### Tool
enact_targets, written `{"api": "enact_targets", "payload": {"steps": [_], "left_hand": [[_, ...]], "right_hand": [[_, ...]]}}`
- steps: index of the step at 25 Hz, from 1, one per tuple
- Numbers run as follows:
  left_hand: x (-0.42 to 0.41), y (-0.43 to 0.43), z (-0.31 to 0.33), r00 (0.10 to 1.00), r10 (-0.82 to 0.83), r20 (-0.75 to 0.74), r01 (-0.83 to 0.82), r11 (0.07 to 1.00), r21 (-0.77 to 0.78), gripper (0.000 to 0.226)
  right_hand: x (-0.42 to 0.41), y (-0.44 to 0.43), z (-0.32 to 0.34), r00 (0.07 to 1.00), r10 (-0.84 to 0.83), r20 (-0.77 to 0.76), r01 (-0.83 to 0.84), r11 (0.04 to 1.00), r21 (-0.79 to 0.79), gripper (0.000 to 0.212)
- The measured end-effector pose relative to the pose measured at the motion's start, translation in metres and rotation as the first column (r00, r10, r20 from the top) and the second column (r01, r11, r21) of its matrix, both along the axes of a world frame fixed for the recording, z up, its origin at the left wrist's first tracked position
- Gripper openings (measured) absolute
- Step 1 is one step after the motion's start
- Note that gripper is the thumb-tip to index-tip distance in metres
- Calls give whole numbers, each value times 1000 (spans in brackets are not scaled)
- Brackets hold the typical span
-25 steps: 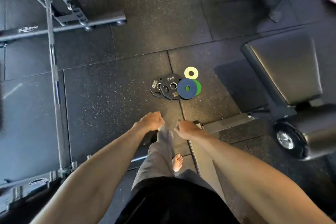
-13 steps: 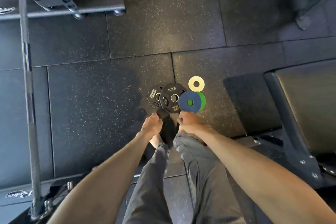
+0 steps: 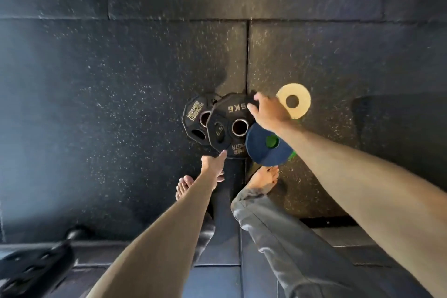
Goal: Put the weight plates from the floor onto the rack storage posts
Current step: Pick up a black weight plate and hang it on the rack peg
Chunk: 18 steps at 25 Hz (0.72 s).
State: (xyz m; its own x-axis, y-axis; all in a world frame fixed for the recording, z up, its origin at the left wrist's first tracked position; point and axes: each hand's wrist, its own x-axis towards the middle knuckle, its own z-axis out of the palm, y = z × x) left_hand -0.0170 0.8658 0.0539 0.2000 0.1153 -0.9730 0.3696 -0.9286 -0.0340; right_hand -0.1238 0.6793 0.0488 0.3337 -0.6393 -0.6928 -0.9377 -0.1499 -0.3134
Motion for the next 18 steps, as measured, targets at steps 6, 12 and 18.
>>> {"api": "enact_targets", "payload": {"steps": [6, 12, 18], "left_hand": [[-26, -2, -110, 938, 346, -34, -344, 938, 43, 111], [-37, 11, -143, 815, 563, -140, -573, 818, -47, 73], [19, 9, -79, 942, 264, 205, -218, 951, -220, 61]], "right_hand": [[33, -13, -107, 985, 165, 40, -160, 981, -108, 55], [38, -14, -129, 984, 159, 82, -153, 986, -68, 63], [27, 2, -63, 975, -43, 218, 70, 990, -119, 48]]}}
